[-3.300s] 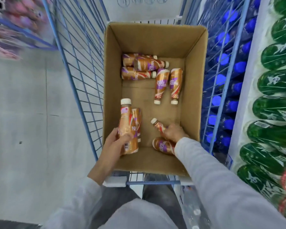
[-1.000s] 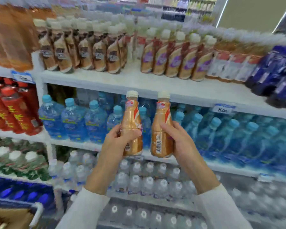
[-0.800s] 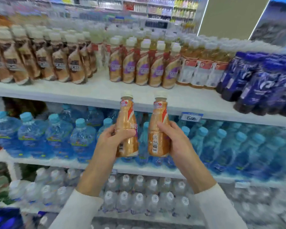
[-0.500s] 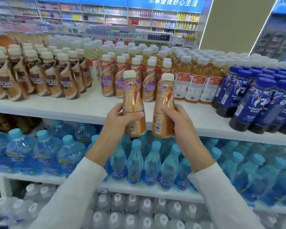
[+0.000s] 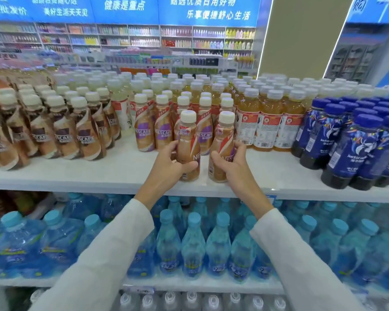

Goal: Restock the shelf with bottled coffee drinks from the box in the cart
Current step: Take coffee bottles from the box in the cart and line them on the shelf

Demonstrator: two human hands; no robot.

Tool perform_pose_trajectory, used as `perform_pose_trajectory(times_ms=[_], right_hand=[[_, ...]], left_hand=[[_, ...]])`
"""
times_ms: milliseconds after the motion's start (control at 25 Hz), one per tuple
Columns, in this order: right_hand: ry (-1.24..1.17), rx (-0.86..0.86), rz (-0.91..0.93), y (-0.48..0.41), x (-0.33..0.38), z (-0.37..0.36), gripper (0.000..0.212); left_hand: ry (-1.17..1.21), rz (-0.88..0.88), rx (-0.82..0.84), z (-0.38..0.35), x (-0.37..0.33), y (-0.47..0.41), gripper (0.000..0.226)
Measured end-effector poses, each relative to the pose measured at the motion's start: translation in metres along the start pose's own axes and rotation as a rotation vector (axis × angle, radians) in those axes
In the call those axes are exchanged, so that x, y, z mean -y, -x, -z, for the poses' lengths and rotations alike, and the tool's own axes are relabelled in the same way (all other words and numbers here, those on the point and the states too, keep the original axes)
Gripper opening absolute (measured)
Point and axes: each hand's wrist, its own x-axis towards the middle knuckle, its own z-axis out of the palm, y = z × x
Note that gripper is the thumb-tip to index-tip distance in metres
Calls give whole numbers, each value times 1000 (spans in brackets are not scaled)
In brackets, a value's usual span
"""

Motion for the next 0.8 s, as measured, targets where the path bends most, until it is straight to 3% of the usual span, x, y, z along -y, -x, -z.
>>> perform_pose_trajectory(times_ms=[120, 240, 560, 800], right_hand=[[123, 83, -12, 0, 1, 15, 83], [219, 54, 15, 0, 1, 24, 78], [275, -68, 96, 6, -2, 10, 76], [241, -182, 123, 17, -2, -3, 67]], left_hand=[[-67, -67, -51, -3, 6, 7, 82], [-167, -101, -168, -7, 6, 14, 96], [29, -20, 35, 12, 19, 8, 54], [-90, -93, -109, 3, 17, 17, 72]])
